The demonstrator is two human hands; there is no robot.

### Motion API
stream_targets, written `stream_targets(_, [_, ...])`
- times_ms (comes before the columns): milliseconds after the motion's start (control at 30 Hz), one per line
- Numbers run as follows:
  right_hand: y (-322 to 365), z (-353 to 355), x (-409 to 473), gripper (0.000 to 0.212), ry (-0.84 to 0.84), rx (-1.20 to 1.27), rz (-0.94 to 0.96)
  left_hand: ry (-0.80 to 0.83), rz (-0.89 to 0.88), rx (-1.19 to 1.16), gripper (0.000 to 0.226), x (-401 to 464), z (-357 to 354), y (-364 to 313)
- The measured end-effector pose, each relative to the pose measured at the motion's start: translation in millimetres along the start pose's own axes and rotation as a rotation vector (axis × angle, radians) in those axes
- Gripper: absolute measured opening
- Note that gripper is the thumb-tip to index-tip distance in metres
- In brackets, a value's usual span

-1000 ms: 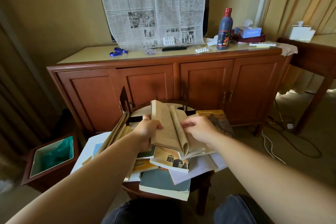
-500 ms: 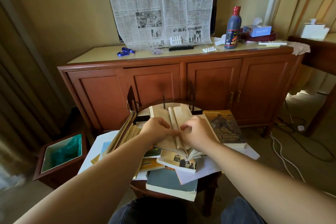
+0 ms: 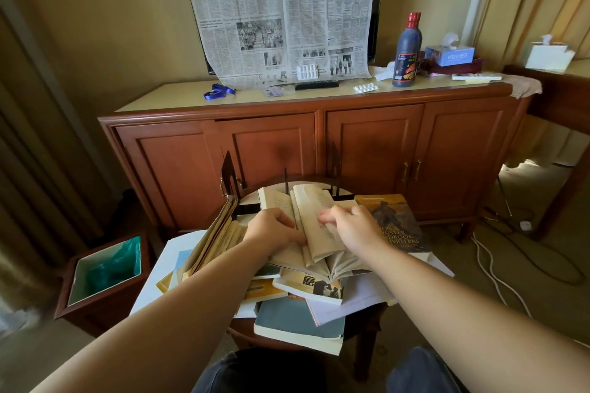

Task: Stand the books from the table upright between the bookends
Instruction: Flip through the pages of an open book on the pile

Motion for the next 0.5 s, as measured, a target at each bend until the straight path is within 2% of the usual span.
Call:
stream_targets(100, [1.5,1.4,-0.3,0.027,0.004,-0.095,0.069,-0.008,-0.023,0.024,0.034,2.4,-1.3,-3.3])
stream_targets(200, [2.4,4.5,-0.9,0.033,-0.023,-0.028,0.025,-0.008,-0.035,0.032,0.033,4.6,-2.2,-4.0])
stream_targets(333, [-1.6,4.5,3.9,0.033,-0.050,-0.134,0.052,-0.016,-0.048,0.037,0.031,5.7,-2.1,-4.3])
stream_targets(433, [-4.5,3.0,2.8,0.052,-0.006,-0.196,-0.021,-0.011,-0.049,0.034,0.030,5.0,-1.5,-3.9])
stream_targets(500, [-4.6,0.6,2.6,0.057,0.039,-0.219,-0.039,-0.007,-0.049,0.033,0.031,3.5,-1.5,-3.5])
Point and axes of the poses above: each hand's wrist, its own x-axis towards the middle knuckle, its own z-axis out of the back of the hand, y = z × x, the point moved 3 cm from there along x, towards the middle knuckle
